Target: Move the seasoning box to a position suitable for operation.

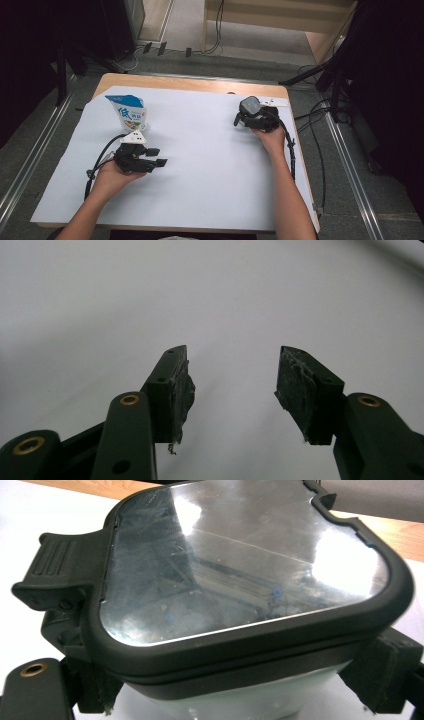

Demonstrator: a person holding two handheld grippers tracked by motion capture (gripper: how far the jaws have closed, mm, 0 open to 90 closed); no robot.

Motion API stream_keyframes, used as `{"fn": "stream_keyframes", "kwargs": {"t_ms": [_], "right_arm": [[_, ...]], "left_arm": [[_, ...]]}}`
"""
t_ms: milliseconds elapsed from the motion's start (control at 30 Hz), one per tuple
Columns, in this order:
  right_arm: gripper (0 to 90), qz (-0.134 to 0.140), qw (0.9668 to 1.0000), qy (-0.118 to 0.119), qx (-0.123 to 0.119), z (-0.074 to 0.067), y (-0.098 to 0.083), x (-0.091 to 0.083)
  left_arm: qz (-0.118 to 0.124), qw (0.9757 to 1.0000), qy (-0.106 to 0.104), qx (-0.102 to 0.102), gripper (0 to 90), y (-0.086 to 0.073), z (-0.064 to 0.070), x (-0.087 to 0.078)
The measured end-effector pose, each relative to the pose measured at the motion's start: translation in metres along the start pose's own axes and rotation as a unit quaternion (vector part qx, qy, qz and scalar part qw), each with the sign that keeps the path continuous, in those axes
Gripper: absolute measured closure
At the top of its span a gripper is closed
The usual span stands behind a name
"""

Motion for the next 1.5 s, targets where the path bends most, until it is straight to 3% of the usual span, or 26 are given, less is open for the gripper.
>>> {"fn": "stream_keyframes", "kwargs": {"t_ms": [467, 800, 1100, 1233, 1500], "right_arm": [[16.1, -0.011, 0.9993, -0.02, -0.03, -0.007, -0.001, -0.002], [16.3, -0.013, 0.9995, -0.011, -0.026, -0.015, 0.002, -0.011], [16.3, -0.004, 0.9994, 0.009, -0.033, -0.039, 0.001, -0.033], [16.3, 0.002, 0.9991, 0.017, -0.038, -0.054, 0.0, -0.046], [16.3, -0.002, 0.9982, 0.04, -0.046, -0.091, -0.018, -0.069]], "left_arm": [[-0.001, 1.0, -0.004, -0.002, 46.7, 0.001, -0.003, 0.002], [0.009, 0.9998, -0.006, -0.014, 43.2, 0.005, -0.006, 0.004], [0.02, 0.9996, -0.017, -0.005, 42.7, 0.013, -0.006, 0.007], [0.033, 0.9989, -0.027, -0.018, 41.8, 0.017, -0.009, 0.01], [0.018, 0.9984, -0.049, -0.02, 50.4, 0.027, -0.012, 0.019]]}}
Point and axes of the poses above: each handheld gripper's, and its own axes: x roughly forward along the jaws, y roughly out of its top, z roughly to its right, the point moved 5 cm from there along x, roughly forward along the jaws, and after that the axes turned 2 degrees about x, right-handed, at the moved point
